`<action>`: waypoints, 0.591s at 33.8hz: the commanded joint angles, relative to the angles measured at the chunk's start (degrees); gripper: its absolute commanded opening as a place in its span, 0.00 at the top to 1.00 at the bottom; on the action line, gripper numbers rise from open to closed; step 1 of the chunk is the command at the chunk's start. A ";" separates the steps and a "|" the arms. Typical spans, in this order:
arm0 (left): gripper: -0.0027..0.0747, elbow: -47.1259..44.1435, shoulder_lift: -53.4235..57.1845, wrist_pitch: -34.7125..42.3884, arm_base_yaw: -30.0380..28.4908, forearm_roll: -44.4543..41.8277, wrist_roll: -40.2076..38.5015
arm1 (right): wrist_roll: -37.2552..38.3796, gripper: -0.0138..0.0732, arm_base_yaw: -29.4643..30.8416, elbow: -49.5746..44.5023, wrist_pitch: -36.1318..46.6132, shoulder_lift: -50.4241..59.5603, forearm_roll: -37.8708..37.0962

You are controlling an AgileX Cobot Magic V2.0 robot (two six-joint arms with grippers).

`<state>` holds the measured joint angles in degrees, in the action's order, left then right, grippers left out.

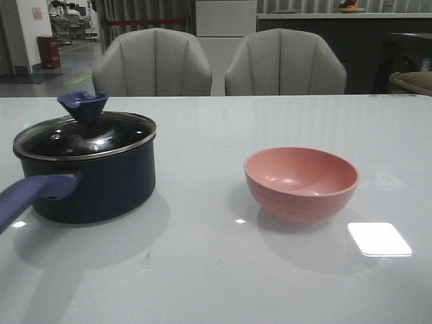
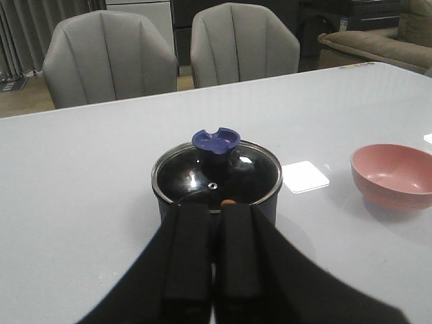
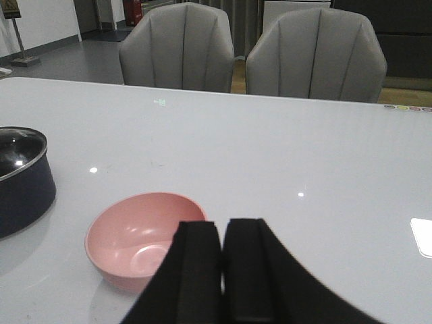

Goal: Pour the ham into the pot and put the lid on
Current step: 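Release the lid knob and raise the left gripper away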

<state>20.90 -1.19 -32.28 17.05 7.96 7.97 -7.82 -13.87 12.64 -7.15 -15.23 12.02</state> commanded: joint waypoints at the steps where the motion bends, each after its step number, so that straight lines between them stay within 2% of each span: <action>1: 0.82 1.51 -0.67 4.84 0.36 0.99 -0.12 | -0.30 0.65 0.29 1.70 4.40 -0.40 0.16; 17: 0.82 1.10 -0.67 5.00 0.24 0.99 -0.12 | -0.30 0.65 0.29 1.70 4.40 -0.40 0.16; 20: 0.82 -0.80 -0.67 5.78 -1.17 -1.41 -0.12 | -0.30 0.65 0.29 1.70 4.40 -0.40 0.16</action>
<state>20.08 -1.02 -31.62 16.79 7.55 7.97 -7.82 -13.87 12.64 -7.15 -15.23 12.02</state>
